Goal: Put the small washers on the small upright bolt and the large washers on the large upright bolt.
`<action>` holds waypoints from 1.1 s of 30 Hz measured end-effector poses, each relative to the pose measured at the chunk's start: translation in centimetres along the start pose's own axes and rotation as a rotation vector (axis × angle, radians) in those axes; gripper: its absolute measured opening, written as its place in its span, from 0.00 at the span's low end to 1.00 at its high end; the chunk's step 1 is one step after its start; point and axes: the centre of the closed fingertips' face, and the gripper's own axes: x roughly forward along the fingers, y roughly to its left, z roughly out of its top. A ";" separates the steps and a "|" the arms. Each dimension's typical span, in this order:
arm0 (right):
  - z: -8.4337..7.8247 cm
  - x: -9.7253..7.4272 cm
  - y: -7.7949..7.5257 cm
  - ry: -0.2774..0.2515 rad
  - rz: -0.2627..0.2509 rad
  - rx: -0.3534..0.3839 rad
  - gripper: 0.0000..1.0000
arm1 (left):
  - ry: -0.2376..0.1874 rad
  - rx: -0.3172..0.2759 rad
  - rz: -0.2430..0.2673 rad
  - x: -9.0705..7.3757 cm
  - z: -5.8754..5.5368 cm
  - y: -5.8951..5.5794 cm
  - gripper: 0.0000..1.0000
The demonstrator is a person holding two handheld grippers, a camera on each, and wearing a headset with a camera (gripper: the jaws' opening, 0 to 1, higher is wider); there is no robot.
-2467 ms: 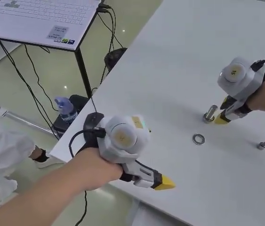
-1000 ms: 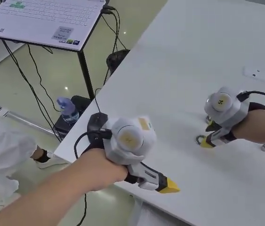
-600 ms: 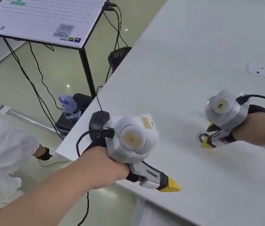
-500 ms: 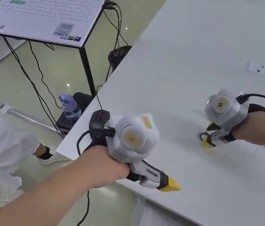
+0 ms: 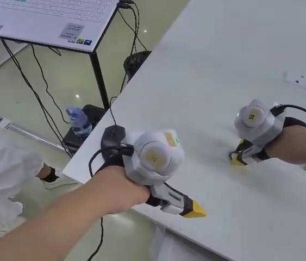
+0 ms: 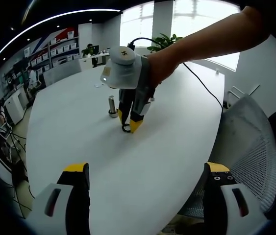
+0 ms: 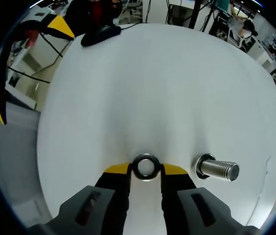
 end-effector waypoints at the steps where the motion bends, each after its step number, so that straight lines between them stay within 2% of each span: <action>1: 0.0 0.0 0.0 0.001 0.000 0.003 0.25 | -0.001 -0.001 0.000 0.0 0.0 0.0 0.97; 8: 0.1 0.1 0.1 0.055 -0.013 0.004 0.23 | -0.001 -0.007 0.003 -0.2 -0.1 0.1 0.96; 13: -0.1 -0.1 0.0 0.030 -0.011 0.034 0.21 | 0.007 -0.010 0.001 -0.2 -0.2 -0.1 0.94; 20: -0.3 -0.3 0.0 0.040 -0.013 0.031 0.21 | 0.003 -0.010 0.003 -0.4 0.0 0.0 0.93; 33: -1.8 -2.4 -0.4 0.052 -0.005 0.061 0.21 | 0.005 -0.007 -0.008 -0.3 0.1 -0.5 0.92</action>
